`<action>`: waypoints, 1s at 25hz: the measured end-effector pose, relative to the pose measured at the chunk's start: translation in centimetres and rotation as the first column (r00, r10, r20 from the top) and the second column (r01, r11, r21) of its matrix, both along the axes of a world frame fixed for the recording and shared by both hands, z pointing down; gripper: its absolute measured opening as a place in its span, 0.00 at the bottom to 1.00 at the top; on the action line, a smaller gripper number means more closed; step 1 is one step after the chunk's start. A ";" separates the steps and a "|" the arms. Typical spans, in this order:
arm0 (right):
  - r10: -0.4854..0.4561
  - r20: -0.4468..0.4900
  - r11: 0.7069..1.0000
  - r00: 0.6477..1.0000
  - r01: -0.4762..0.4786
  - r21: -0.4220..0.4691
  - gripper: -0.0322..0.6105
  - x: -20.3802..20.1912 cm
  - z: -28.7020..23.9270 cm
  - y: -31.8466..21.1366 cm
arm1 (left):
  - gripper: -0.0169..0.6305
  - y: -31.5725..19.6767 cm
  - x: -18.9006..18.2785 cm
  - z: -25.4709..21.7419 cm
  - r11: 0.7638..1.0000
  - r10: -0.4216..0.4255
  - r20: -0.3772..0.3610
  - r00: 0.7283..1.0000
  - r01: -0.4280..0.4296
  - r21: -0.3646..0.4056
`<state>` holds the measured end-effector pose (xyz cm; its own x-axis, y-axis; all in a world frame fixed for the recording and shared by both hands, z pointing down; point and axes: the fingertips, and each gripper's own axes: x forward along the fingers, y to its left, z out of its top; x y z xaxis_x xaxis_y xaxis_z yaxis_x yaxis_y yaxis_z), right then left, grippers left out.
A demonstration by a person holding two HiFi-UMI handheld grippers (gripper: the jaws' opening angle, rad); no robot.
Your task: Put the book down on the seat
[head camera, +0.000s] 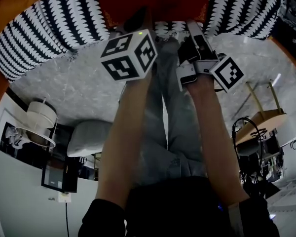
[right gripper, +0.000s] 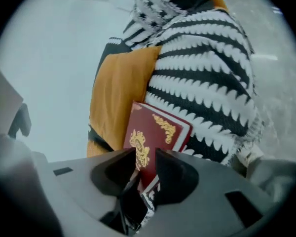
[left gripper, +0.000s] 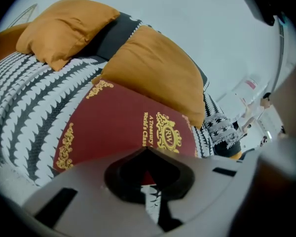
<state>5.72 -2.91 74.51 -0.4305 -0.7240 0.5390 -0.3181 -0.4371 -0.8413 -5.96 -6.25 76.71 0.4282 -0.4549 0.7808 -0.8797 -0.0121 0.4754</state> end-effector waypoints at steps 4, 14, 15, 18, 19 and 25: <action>-0.216 -0.124 0.969 0.969 0.228 0.094 0.20 -3.3 -1.7 -3.6 | 0.05 -0.9 -0.1 0.3 1.000 0.016 0.022 1.000 -0.017 0.005; -0.606 -0.679 0.671 0.414 0.725 -0.157 0.08 -6.8 0.2 -5.0 | 0.05 -1.1 0.4 0.5 0.988 0.134 0.136 0.982 -0.143 0.063; -0.613 -0.695 0.656 0.376 0.732 -0.184 0.08 -6.7 0.5 -5.2 | 0.05 -1.3 0.3 0.5 0.985 0.142 0.146 0.979 -0.153 0.073; -0.634 -0.687 0.644 0.356 0.734 -0.215 0.08 -6.2 1.6 -4.2 | 0.05 -0.7 0.5 0.4 0.980 0.159 0.173 0.972 -0.177 0.088; -0.637 -0.670 0.653 0.380 0.728 -0.208 0.08 -6.3 1.9 -3.5 | 0.05 -0.3 0.5 0.4 0.979 0.165 0.184 0.969 -0.184 0.091; -0.608 -0.702 0.651 0.371 0.739 -0.174 0.07 -8.1 1.3 -4.0 | 0.05 -0.8 -1.4 -0.6 0.981 0.107 0.142 0.984 -0.128 0.143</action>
